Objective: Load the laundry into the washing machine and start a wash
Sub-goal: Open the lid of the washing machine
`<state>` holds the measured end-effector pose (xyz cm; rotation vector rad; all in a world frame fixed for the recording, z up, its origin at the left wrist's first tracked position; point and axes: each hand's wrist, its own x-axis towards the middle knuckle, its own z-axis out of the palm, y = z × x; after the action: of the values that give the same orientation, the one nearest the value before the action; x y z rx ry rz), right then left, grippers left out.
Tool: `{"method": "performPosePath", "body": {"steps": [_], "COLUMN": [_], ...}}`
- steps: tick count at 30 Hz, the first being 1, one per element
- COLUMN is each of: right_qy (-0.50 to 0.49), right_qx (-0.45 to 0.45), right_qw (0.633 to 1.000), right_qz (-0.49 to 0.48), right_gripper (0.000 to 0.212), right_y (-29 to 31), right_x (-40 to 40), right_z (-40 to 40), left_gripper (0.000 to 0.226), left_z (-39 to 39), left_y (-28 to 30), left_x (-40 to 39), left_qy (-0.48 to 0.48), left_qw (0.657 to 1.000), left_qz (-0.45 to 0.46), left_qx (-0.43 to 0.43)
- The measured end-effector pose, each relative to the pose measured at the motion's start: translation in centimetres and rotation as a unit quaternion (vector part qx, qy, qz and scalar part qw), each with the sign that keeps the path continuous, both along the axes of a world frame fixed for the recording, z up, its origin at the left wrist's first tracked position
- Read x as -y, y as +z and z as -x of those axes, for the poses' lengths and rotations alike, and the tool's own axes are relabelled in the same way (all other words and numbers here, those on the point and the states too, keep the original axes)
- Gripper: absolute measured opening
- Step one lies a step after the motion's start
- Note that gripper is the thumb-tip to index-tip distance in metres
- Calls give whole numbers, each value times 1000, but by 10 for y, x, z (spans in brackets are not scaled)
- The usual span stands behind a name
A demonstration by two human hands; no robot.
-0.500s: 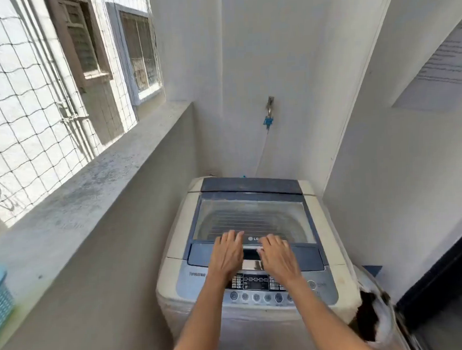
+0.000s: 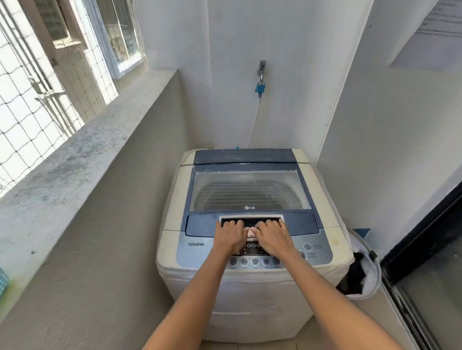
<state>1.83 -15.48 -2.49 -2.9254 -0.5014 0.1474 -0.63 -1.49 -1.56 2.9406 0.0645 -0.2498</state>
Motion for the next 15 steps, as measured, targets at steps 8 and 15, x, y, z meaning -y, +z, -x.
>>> {"method": "performPosePath", "body": {"steps": [8,15], "right_qy": [2,11], "right_qx": [182,349], "right_qw": [979,930], "right_qz": [-89,-111], "right_gripper": [36,30], "right_y": [43,127], "right_x": [2,-15], "right_z": [-14,-71], "left_gripper": [32,35], "left_z": [-26,-75], "left_y": [58,132], "left_x": [-12,-18], "left_qy": [57,104], "left_qw": [983,959], "left_qz": [131,135], "left_qx": [118,228]}}
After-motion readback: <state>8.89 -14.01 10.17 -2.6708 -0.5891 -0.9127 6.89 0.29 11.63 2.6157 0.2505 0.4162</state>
